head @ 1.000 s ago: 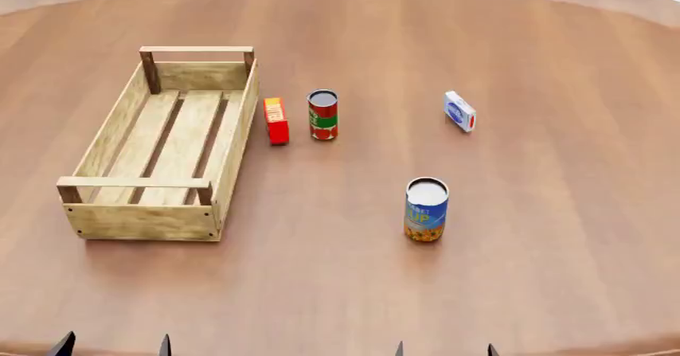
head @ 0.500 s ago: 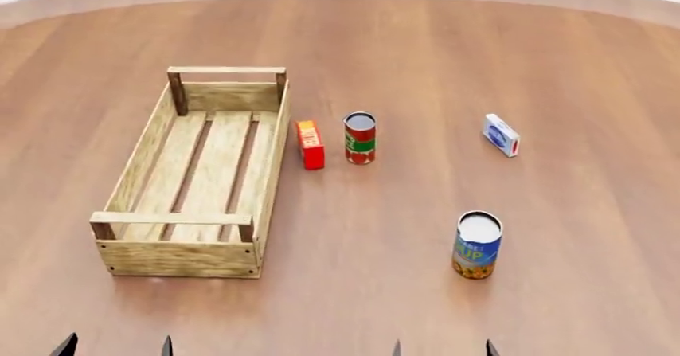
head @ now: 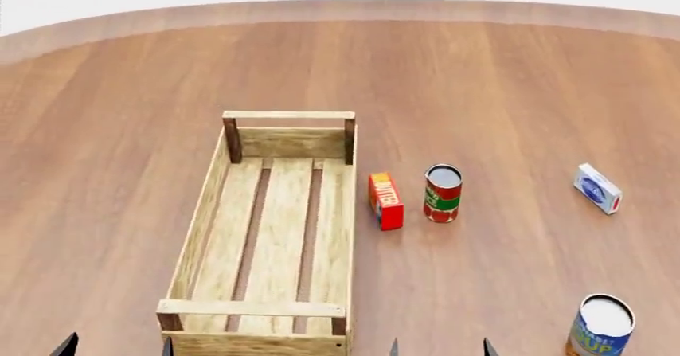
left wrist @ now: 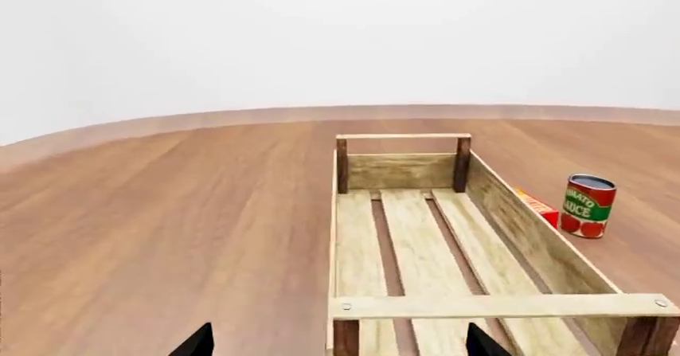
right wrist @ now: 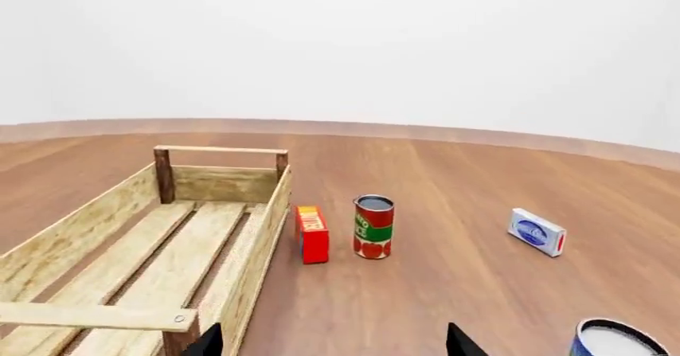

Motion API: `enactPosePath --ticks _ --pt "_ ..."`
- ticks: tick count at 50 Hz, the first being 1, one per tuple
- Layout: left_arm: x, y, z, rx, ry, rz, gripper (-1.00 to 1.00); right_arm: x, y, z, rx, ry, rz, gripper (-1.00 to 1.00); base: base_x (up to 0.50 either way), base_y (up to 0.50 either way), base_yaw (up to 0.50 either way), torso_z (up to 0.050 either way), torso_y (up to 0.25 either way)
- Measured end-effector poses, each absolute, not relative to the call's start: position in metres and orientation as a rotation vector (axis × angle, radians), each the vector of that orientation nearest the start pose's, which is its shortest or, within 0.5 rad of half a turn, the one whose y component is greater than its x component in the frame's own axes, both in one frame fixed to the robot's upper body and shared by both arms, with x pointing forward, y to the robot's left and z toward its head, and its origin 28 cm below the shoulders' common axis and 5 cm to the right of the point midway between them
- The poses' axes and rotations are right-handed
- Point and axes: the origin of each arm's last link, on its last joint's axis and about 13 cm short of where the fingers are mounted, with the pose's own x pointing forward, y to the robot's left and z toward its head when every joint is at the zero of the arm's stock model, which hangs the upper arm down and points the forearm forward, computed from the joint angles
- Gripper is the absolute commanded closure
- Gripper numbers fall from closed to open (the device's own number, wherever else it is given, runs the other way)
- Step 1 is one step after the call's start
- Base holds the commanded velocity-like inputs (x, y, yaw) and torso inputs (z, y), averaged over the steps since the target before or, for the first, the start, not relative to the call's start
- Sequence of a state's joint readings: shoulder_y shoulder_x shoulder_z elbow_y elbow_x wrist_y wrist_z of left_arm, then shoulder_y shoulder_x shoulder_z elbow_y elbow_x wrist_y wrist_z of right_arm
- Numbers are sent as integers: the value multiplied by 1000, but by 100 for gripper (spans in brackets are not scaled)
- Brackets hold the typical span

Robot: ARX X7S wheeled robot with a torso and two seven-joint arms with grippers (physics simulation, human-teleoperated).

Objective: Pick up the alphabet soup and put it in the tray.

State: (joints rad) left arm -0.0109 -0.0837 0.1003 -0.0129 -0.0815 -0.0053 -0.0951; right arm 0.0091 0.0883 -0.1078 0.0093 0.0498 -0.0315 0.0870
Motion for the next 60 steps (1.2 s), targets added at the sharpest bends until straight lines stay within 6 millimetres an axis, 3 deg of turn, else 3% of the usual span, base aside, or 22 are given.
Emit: enactPosePath --ticks 15,42,52,56,60 --pt "212 206 11 7 17 -3 -100 212 -96 14 -30 -24 21 -100 458 322 0 0 0" --pt "212 205 11 7 19 -6 -100 212 -97 13 -20 -19 21 -100 500 11 0 0 1" --pt "212 205 11 5 18 -6 -100 211 -97 15 -3 14 24 -100 0 0 0 0 0" --pt "211 205 12 3 16 -5 -100 209 -101 23 -1 80 54 -100 0 0 0 0 0" --pt "210 205 12 -1 15 -4 -100 187 -133 37 2 176 61 -100 0 0 0 0 0"
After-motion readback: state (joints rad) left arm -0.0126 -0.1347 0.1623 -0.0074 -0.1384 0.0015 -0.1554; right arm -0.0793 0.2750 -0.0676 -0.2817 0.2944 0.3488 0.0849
